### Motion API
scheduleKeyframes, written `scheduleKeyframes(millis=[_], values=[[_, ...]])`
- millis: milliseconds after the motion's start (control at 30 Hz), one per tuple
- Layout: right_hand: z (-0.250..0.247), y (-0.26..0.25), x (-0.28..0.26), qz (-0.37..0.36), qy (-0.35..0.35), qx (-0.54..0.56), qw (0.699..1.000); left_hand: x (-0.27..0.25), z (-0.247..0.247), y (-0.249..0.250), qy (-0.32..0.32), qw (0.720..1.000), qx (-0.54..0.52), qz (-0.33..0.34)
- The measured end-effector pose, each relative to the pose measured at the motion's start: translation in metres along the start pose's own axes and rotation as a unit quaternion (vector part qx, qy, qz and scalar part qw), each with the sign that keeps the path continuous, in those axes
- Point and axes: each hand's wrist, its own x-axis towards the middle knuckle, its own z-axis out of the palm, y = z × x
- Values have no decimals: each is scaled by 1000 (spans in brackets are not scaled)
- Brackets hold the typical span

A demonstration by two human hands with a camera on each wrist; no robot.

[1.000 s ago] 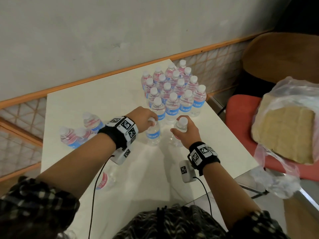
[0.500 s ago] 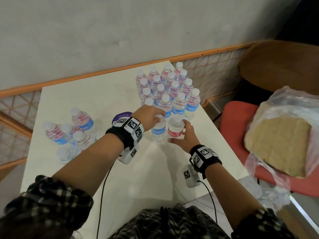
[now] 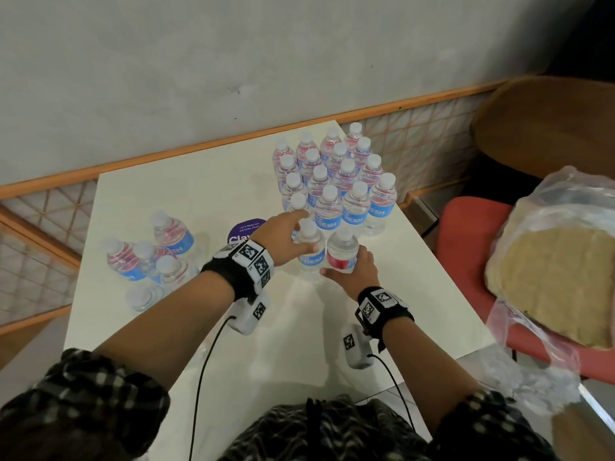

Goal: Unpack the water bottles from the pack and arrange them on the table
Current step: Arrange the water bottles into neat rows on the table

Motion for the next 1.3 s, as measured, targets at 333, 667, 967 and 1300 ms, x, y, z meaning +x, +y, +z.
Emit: scheduleKeyframes(millis=[333, 667, 967, 1300], values=[[12, 16, -1, 92, 18, 34, 995, 3, 38, -17, 3, 991, -91, -102], [7, 21, -2, 45, -25, 34, 998, 2, 59, -52, -28, 976, -166, -138], [9, 20, 4, 53, -45, 53, 996, 9, 81, -45, -2, 979, -139, -151], [17, 16, 8, 64, -7, 66, 996, -4, 89, -51, 25, 973, -164, -162]])
